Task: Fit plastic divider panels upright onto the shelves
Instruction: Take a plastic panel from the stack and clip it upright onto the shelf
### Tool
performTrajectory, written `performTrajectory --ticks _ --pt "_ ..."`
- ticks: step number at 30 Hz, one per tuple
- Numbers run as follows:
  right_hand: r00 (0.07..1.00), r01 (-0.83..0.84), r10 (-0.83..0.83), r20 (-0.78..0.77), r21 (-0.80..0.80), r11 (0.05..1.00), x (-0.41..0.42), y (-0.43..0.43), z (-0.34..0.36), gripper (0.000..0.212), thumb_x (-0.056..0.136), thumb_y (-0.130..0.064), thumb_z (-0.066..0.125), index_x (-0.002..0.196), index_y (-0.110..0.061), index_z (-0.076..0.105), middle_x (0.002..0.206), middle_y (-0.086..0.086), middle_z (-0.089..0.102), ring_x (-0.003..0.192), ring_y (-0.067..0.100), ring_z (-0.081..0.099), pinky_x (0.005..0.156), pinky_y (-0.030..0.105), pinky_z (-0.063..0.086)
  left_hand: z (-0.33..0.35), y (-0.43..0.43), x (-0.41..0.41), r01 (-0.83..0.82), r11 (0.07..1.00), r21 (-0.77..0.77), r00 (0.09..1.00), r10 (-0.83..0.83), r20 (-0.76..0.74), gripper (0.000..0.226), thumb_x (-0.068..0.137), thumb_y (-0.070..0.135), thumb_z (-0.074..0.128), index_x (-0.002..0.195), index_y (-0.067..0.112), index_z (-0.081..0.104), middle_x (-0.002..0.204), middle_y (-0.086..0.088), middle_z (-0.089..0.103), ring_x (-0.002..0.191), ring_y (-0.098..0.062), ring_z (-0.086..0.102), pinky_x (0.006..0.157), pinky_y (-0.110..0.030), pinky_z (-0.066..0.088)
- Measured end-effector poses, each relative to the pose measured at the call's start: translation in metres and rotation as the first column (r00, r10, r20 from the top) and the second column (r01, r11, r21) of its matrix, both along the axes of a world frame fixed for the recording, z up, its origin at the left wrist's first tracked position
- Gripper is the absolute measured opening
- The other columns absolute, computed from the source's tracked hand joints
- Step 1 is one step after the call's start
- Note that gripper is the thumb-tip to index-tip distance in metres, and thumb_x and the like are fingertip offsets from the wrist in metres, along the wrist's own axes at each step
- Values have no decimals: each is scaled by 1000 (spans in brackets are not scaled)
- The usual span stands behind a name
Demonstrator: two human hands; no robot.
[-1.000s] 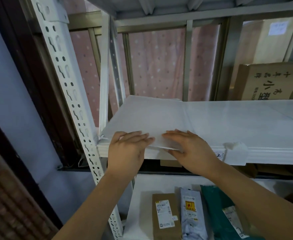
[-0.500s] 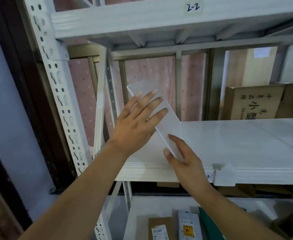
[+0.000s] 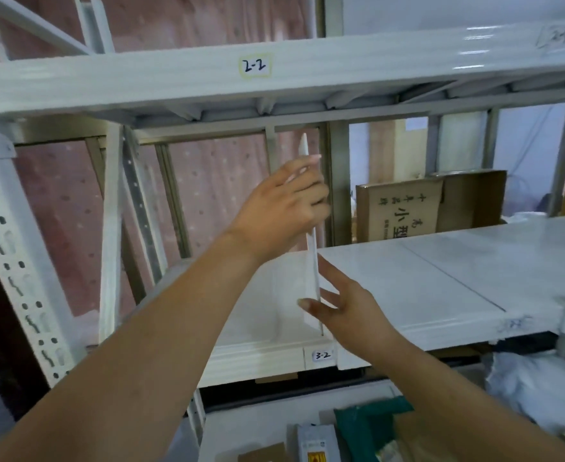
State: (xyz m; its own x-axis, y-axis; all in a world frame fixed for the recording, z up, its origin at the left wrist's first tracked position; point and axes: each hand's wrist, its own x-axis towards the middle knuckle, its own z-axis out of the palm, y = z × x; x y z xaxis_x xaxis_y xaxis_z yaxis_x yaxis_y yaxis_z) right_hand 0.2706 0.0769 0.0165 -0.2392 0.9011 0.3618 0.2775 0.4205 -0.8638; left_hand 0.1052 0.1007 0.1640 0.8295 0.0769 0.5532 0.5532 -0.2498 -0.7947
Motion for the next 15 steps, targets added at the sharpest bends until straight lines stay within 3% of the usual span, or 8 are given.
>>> performTrajectory --ticks 3,6,8,11,13,15 --pt "997 4 -5 -83 -6 1000 33 2 6 90 81 -48 84 155 -56 33 159 -26 44 140 6 51 88 10 47 15 4 34 31 999 -16 999 -32 -40 22 83 -8 79 91 12 79 95 -6 72 106 -27 63 128 -45 26" --pt "990 91 -90 -108 4 996 69 1 8 93 75 -51 88 152 -60 36 156 -32 42 129 -1 54 69 1 50 19 10 67 92 994 -59 994 -95 -49 25 87 -8 69 88 14 80 92 -3 72 105 -27 64 127 -44 28" --pt "985 131 -130 -111 3 991 94 -2 5 93 76 -49 89 150 -64 36 148 -38 45 118 -7 55 67 -3 48 16 14 91 144 985 -95 988 -149 -48 27 89 -8 64 88 14 80 92 -3 72 107 -28 64 127 -45 29" --pt "978 177 -176 -109 -8 984 131 -5 -2 91 78 -44 89 149 -64 37 135 -49 49 112 -13 56 73 -2 48 9 22 129 202 971 -126 975 -212 -67 31 95 -8 57 90 14 78 96 -4 71 111 -28 63 130 -45 24" --pt "973 212 -212 -88 -7 977 155 -7 -4 89 80 -44 87 151 -62 36 142 -47 47 118 -11 54 83 4 48 6 25 155 257 960 -110 962 -266 -68 31 97 -8 58 88 14 77 96 -4 71 111 -28 64 131 -43 20" --pt "963 258 -258 -74 -8 966 180 -7 -4 87 82 -46 85 150 -65 35 140 -50 44 110 -20 53 95 9 45 6 28 180 314 945 -93 944 -321 -76 28 97 -10 62 89 12 77 97 -6 71 110 -28 65 130 -42 18"
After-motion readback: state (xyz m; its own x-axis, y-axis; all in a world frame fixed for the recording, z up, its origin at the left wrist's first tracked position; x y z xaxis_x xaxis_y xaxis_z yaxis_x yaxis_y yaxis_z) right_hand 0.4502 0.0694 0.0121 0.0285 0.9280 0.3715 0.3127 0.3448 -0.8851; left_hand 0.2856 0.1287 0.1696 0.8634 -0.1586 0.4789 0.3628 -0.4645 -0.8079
